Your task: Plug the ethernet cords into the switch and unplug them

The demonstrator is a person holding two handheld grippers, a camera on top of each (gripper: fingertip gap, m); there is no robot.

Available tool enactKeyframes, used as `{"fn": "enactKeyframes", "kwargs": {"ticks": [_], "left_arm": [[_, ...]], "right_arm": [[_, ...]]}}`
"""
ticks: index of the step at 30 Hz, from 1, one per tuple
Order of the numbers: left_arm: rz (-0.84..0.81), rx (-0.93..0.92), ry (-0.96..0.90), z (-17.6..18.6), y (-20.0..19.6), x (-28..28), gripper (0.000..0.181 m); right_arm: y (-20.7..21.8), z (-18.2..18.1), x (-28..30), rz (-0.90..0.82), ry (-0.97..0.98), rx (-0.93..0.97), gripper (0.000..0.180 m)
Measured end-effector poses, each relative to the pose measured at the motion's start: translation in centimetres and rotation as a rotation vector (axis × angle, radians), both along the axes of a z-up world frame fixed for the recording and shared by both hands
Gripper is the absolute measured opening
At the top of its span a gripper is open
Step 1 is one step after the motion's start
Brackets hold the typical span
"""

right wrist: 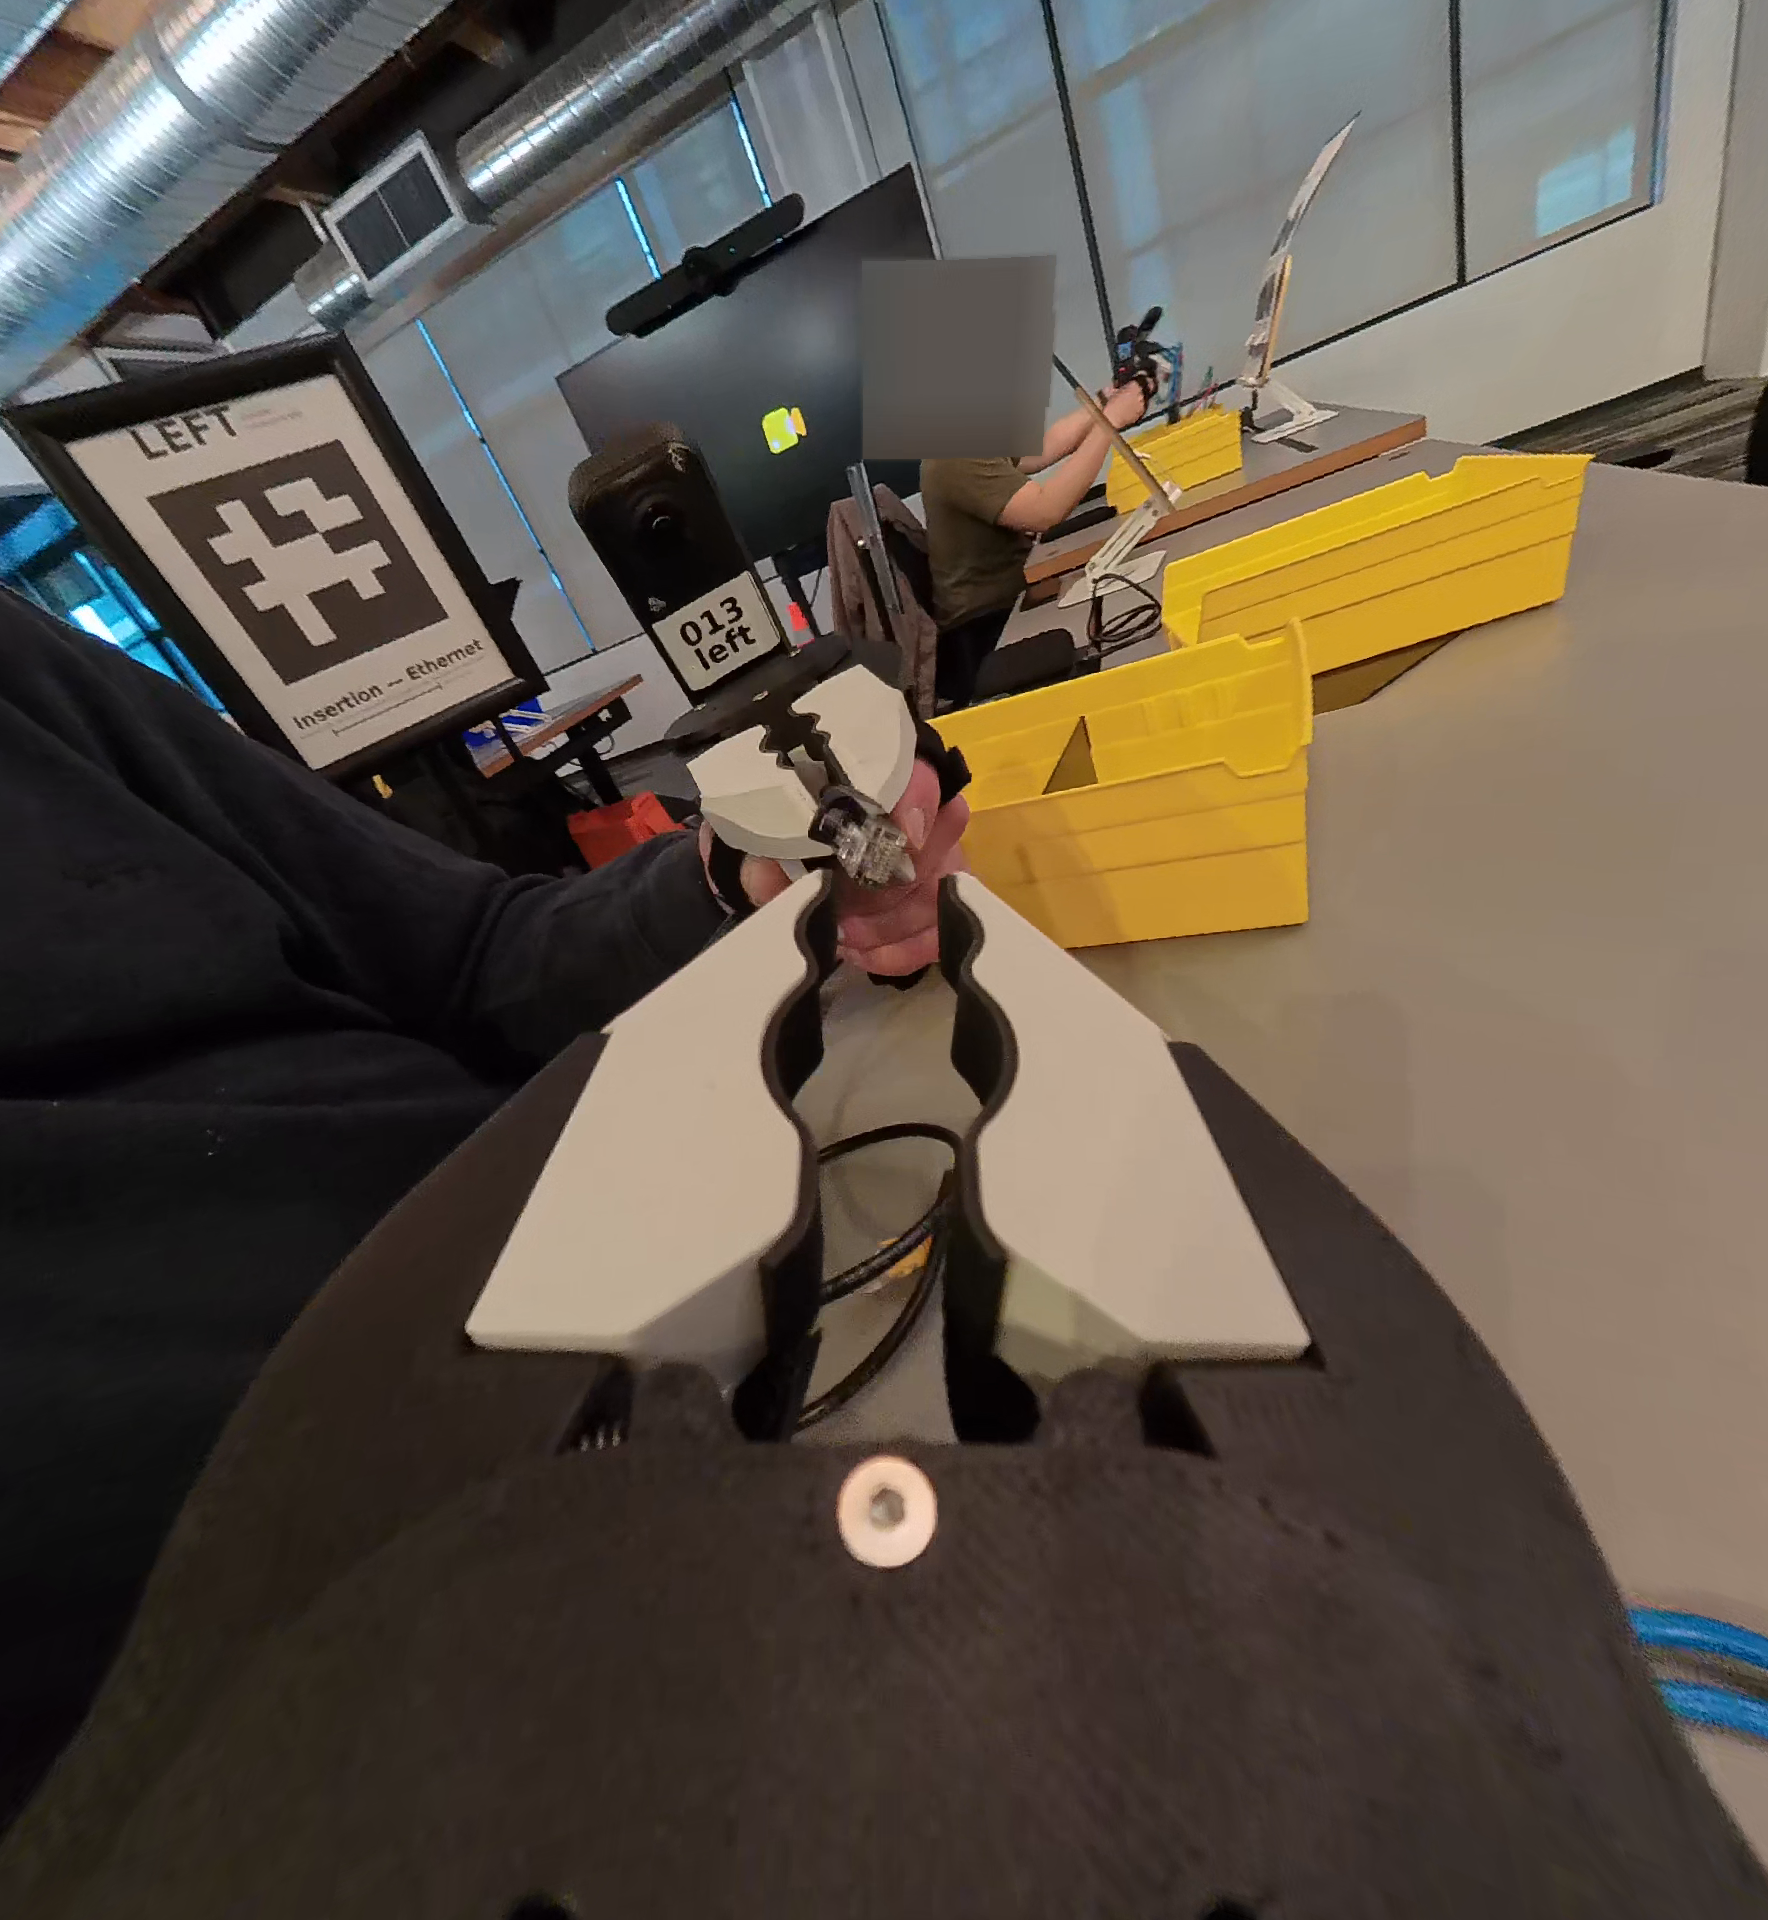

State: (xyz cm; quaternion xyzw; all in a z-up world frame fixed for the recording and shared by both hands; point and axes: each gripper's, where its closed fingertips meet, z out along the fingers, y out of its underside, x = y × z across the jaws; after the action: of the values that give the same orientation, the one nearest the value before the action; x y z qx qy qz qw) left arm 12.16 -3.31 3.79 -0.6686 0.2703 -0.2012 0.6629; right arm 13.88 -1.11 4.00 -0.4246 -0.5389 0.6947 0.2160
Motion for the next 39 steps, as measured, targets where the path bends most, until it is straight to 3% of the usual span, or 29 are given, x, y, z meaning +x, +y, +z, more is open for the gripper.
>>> {"fn": "enactKeyframes", "kwargs": {"ticks": [7,11,19,26,39], "left_arm": [[-0.04,-0.044,-0.032,-0.3,-0.1,0.1,0.005],[-0.079,-0.079,-0.07,-0.3,-0.3,0.4,0.005],[-0.161,-0.151,-0.151,-0.3,-0.8,0.9,0.005],[-0.199,-0.207,-0.183,-0.7,-0.9,1.1,0.005],[-0.042,0.055,0.125,-0.1,-0.7,1.6,0.011]], "right_arm": [[-0.5,0.2,-0.2,-0.062,0.045,0.218,0.021],[-1.3,-0.8,-0.6,-0.056,0.021,0.361,0.011],[-1.3,0.0,-0.6,-0.142,0.092,0.589,0.024],[-2.2,-0.6,-0.4,-0.118,0.071,0.777,0.014],[-2.7,-0.8,0.5,0.071,-0.01,0.234,0.012]]}}
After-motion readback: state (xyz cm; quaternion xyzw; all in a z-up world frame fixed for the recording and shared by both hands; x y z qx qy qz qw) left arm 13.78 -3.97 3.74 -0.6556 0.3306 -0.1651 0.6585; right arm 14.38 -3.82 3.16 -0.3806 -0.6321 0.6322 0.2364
